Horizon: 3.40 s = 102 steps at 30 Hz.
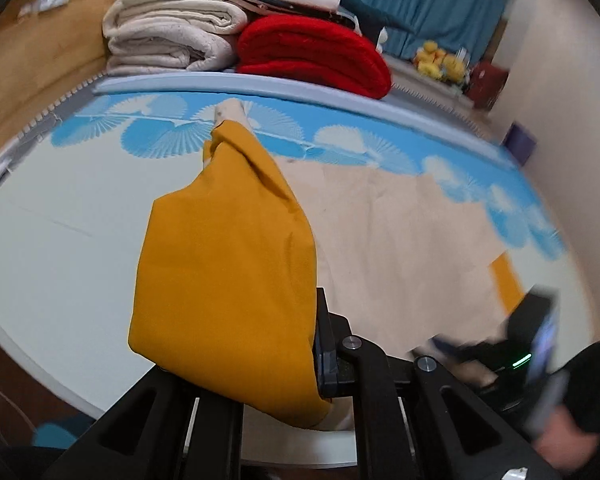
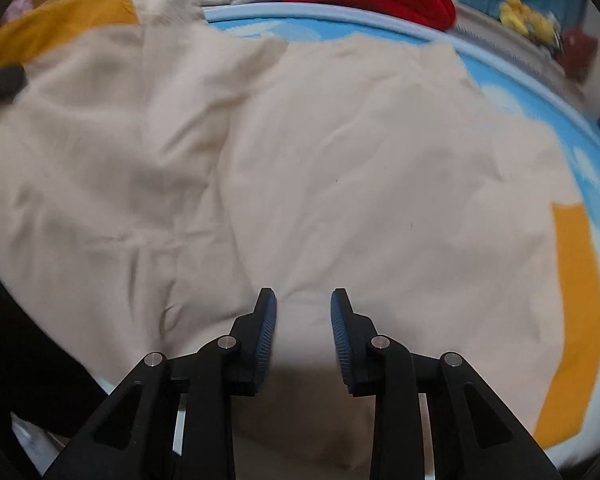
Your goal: Fold large clothes
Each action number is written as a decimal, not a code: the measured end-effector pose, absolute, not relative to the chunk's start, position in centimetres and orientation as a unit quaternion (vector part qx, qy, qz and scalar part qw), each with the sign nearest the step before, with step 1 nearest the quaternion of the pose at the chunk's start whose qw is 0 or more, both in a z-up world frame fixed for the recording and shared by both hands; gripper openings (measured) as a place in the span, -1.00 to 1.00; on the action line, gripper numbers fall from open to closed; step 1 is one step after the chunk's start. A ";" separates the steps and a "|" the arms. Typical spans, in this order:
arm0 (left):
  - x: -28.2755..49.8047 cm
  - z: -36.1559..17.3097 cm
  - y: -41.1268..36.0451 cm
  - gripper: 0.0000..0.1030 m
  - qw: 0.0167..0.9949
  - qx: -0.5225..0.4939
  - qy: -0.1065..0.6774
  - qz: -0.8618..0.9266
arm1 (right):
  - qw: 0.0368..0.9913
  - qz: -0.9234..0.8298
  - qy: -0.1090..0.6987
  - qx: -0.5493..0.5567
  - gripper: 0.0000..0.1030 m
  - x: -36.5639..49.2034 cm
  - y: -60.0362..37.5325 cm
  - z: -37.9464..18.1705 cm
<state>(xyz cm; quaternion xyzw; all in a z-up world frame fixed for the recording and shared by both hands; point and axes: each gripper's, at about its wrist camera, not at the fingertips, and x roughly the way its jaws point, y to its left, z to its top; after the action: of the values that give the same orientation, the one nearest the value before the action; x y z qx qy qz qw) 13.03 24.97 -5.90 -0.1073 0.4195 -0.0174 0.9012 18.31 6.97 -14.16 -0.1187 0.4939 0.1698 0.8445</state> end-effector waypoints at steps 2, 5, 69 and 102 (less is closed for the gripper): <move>13.4 -5.4 24.7 -0.81 0.903 -0.125 0.409 -0.027 | 0.843 0.187 0.496 -0.087 -0.41 19.1 6.0 -11.8; 13.8 -4.1 22.7 -0.81 0.912 -0.109 0.392 -0.044 | 0.877 0.186 0.438 -0.069 -0.40 20.0 2.8 -5.7; 20.5 -13.1 5.1 0.08 0.743 -0.044 0.634 -0.210 | 0.735 0.097 0.670 0.037 -0.91 20.7 -25.8 -11.9; 30.3 -6.8 5.4 -0.03 0.826 0.051 0.538 -0.162 | 0.813 0.060 0.550 0.184 0.00 38.3 -25.6 -9.5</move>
<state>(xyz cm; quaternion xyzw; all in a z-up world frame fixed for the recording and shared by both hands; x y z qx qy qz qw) 30.26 5.37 -6.84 0.0512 0.5375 -0.1625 0.8259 38.32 -25.57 -9.47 0.1845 0.5498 0.0596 0.8125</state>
